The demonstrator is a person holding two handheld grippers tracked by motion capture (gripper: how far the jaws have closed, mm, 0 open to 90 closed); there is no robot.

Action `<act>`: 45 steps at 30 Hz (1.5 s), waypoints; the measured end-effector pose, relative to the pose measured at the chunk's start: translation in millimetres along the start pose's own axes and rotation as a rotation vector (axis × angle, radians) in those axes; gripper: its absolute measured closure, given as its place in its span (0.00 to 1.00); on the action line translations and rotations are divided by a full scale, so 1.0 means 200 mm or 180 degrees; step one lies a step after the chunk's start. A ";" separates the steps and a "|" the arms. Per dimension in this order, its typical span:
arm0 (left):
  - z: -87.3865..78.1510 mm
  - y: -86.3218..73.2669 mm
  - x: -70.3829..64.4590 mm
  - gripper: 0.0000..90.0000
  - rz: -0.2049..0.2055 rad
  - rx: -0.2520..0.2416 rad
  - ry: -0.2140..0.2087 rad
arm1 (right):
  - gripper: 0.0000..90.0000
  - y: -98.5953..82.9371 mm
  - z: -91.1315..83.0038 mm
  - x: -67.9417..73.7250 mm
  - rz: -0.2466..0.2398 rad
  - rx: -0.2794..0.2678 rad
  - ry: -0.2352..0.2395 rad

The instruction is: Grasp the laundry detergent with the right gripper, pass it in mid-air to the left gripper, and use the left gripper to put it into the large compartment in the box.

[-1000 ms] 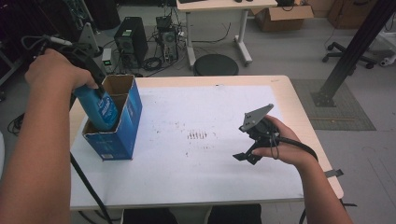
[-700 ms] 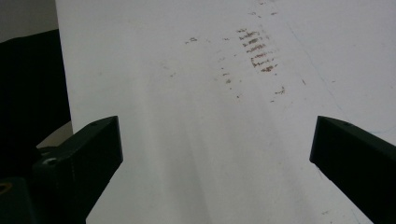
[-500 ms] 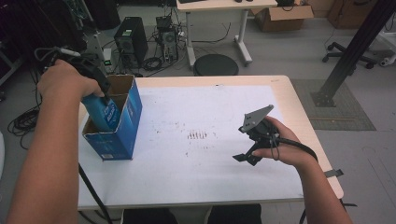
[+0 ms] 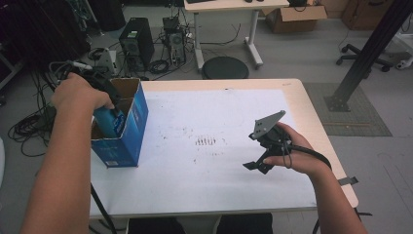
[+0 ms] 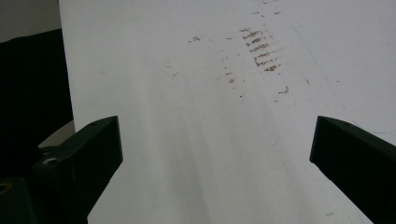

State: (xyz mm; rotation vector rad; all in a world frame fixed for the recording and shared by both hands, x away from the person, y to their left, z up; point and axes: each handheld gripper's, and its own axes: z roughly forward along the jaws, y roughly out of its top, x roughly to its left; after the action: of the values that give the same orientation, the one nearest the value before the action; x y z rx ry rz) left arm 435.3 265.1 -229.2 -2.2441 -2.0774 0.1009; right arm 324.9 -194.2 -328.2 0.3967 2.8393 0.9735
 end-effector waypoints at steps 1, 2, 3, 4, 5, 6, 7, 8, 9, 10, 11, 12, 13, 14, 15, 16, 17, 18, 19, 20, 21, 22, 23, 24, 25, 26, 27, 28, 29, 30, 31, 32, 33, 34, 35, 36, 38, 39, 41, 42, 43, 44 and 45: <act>0.01 0.00 0.00 0.43 0.0002 -0.0010 0.0005 | 0.03 0.00 0.00 0.00 0.0004 0.0003 -0.0003; 0.02 0.00 0.00 0.43 -0.0009 -0.0007 0.0005 | 0.03 0.00 0.00 0.00 0.0010 0.0003 -0.0001; 0.03 0.01 0.00 0.43 -0.0006 -0.0001 0.0011 | 0.03 0.00 0.00 0.00 0.0011 0.0002 0.0000; 0.04 0.01 0.01 0.43 -0.0005 -0.0004 0.0009 | 0.03 0.00 0.00 0.00 0.0011 0.0003 0.0002; 0.05 0.01 0.01 0.43 -0.0002 0.0002 0.0009 | 0.03 0.00 0.00 0.00 0.0015 0.0004 0.0002; 0.07 0.01 0.01 0.43 -0.0001 0.0009 0.0004 | 0.03 0.00 0.00 0.00 0.0019 0.0005 0.0001; 0.08 0.02 0.01 0.43 -0.0010 0.0000 0.0002 | 0.03 0.00 0.01 0.00 0.0008 0.0005 0.0007; 0.09 0.02 0.01 0.43 -0.0001 0.0021 0.0003 | 0.03 0.00 0.01 0.00 0.0014 0.0007 0.0007; 0.11 0.02 0.01 0.43 0.0012 0.0015 0.0014 | 0.03 0.00 0.01 0.00 0.0017 0.0005 0.0007; 0.12 0.02 0.01 0.43 0.0009 0.0018 0.0017 | 0.03 0.00 0.01 0.00 0.0021 0.0007 0.0010; 0.13 0.02 0.02 0.43 0.0009 0.0025 0.0021 | 0.03 0.00 0.02 0.00 0.0020 0.0008 0.0013; 0.14 0.03 0.02 0.43 0.0011 0.0036 0.0014 | 0.03 0.00 0.02 0.00 0.0023 0.0010 0.0017; 0.15 0.03 0.02 0.43 0.0008 0.0029 0.0010 | 0.03 -0.01 0.02 0.00 0.0026 0.0011 0.0019; 0.16 0.03 0.02 0.43 0.0015 0.0035 0.0000 | 0.03 -0.01 0.02 0.00 0.0027 0.0008 0.0016; 0.16 0.03 0.02 0.43 0.0015 0.0042 -0.0002 | 0.03 -0.01 0.03 0.00 0.0028 0.0012 0.0023; 0.17 0.03 0.02 0.43 0.0019 0.0045 0.0003 | 0.03 -0.01 0.03 0.00 0.0032 0.0014 0.0023; 0.18 0.03 0.03 0.43 0.0015 0.0042 0.0001 | 0.03 -0.01 0.03 0.00 0.0036 0.0015 0.0021; 0.18 0.03 0.03 0.43 0.0012 0.0051 -0.0003 | 0.03 -0.01 0.03 -0.01 0.0035 0.0015 0.0025; 0.19 0.03 0.03 0.43 0.0009 0.0051 -0.0010 | 0.03 -0.01 0.03 -0.01 0.0028 0.0013 0.0026; 0.20 0.03 0.03 0.43 0.0018 0.0060 -0.0009 | 0.03 -0.01 0.03 -0.01 0.0027 0.0008 0.0023; 0.21 0.03 0.03 0.43 0.0012 0.0056 -0.0011 | 0.03 -0.01 0.04 -0.01 0.0027 0.0006 0.0027; 0.21 0.04 0.03 0.43 0.0012 0.0071 -0.0015 | 0.03 -0.01 0.04 -0.01 0.0034 0.0007 0.0029; 0.22 0.04 0.03 0.43 0.0011 0.0073 -0.0015 | 0.03 -0.01 0.04 -0.01 0.0039 0.0009 0.0031; 0.23 0.04 0.03 0.43 0.0016 0.0076 -0.0017 | 0.03 -0.01 0.04 -0.01 0.0043 0.0006 0.0030; 0.24 0.04 0.03 0.43 0.0015 0.0088 -0.0018 | 0.03 -0.01 0.04 -0.01 0.0044 0.0007 0.0036; 0.24 0.04 0.03 0.43 0.0019 0.0089 -0.0015 | 0.03 -0.01 0.04 -0.01 0.0041 0.0009 0.0042; 0.25 0.04 0.03 0.43 0.0013 0.0081 -0.0007 | 0.03 -0.02 0.05 -0.01 0.0053 0.0015 0.0040; 0.25 0.04 0.03 0.43 0.0016 0.0085 -0.0001 | 0.03 -0.02 0.05 -0.01 0.0051 0.0019 0.0039; 0.26 0.04 0.03 0.43 0.0011 0.0086 -0.0005 | 0.03 -0.02 0.05 -0.01 0.0043 0.0014 0.0037; 0.26 0.04 0.04 0.43 0.0011 0.0088 -0.0014 | 0.03 -0.02 0.05 -0.01 0.0048 0.0013 0.0036; 0.27 0.04 0.04 0.43 0.0008 0.0090 -0.0024 | 0.03 -0.02 0.05 -0.01 0.0054 0.0018 0.0037; 0.27 0.04 0.04 0.43 0.0010 0.0089 -0.0028 | 0.03 -0.02 0.05 -0.01 0.0056 0.0014 0.0037; 0.28 0.04 0.04 0.43 0.0006 0.0088 -0.0032 | 0.03 -0.02 0.05 -0.01 0.0059 -0.0003 0.0046; 0.28 0.04 0.04 0.43 0.0004 0.0085 -0.0030 | 0.03 -0.02 0.05 -0.01 0.0052 -0.0012 0.0055; 0.29 0.05 0.04 0.43 0.0006 0.0087 -0.0022 | 0.03 -0.01 0.05 -0.01 0.0045 -0.0015 0.0058; 0.29 0.05 0.04 0.43 0.0008 0.0091 -0.0009 | 0.03 -0.01 0.05 -0.01 0.0047 -0.0006 0.0057; 0.30 0.05 0.03 0.43 0.0005 0.0092 0.0010 | 0.03 -0.01 0.06 0.00 0.0044 -0.0010 0.0060; 0.31 0.05 0.03 0.43 0.0008 0.0097 0.0010 | 0.03 -0.01 0.06 0.00 0.0042 -0.0011 0.0060; 0.32 0.06 0.03 0.43 0.0018 0.0101 0.0003 | 0.03 -0.01 0.06 0.00 0.0046 -0.0015 0.0059; 0.32 0.06 0.03 0.43 0.0011 0.0090 0.0002 | 0.03 -0.01 0.06 0.00 0.0047 -0.0013 0.0059; 0.32 0.06 0.03 0.43 0.0012 0.0096 0.0003 | 0.03 -0.01 0.06 0.00 0.0049 -0.0014 0.0056; 0.32 0.06 0.03 0.43 0.0015 0.0111 0.0004 | 0.03 -0.01 0.06 0.00 0.0051 -0.0013 0.0060; 0.32 0.06 0.03 0.43 0.0012 0.0111 0.0004 | 0.03 -0.01 0.06 0.00 0.0051 -0.0010 0.0062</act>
State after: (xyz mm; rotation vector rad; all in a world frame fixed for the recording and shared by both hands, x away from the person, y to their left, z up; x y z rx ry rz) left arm 441.1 271.5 -294.2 -2.2277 -2.0543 0.1348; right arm 327.5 -189.1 -338.4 0.4127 2.8558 0.9902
